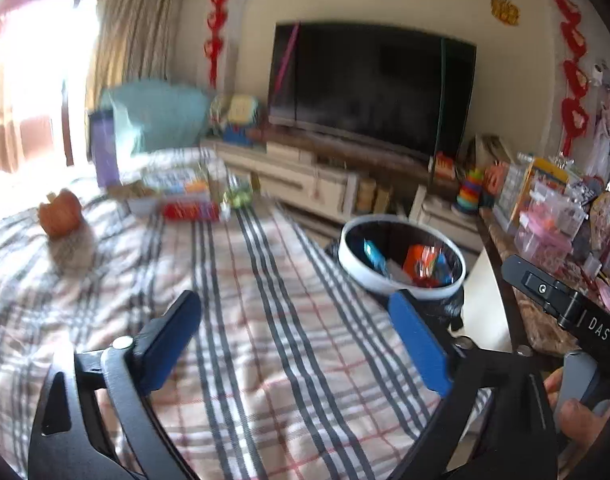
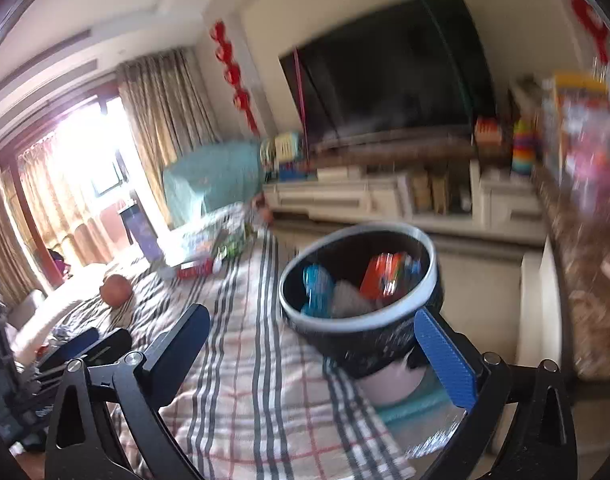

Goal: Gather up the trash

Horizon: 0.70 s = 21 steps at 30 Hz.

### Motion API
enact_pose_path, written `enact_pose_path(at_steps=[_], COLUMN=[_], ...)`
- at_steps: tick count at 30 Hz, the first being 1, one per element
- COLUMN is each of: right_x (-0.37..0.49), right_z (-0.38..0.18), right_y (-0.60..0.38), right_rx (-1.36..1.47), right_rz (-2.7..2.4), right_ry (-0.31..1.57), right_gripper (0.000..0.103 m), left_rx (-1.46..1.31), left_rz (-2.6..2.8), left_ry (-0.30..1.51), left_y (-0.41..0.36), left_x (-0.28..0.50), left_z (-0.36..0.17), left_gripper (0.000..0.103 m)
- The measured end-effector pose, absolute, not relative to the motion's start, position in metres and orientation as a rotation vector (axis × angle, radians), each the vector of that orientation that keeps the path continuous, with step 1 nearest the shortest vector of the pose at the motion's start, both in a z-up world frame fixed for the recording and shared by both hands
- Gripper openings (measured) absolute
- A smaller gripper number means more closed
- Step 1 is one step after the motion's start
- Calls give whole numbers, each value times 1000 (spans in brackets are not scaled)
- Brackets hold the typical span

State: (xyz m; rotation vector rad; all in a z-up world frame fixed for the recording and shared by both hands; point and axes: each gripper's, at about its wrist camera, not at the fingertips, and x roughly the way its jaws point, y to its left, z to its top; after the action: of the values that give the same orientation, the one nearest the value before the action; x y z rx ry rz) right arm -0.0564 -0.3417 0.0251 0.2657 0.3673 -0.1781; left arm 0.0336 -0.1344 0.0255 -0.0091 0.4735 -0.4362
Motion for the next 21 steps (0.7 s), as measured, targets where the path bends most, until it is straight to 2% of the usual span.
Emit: enact_pose_path(at_steps=[7, 21], right_x=[-73, -75], right_z=[25, 10], right_y=[-328, -328], right_rx=[155, 107], right_rz=[-250, -310], right_ry=[269, 262], right_gripper=[103, 103], left_rx=[22, 45], left_rz=[-374, -322], left_ry=[357, 349], left_y=[-128, -126], left_x=[12, 12], left_z=[30, 15], left_gripper=[103, 103])
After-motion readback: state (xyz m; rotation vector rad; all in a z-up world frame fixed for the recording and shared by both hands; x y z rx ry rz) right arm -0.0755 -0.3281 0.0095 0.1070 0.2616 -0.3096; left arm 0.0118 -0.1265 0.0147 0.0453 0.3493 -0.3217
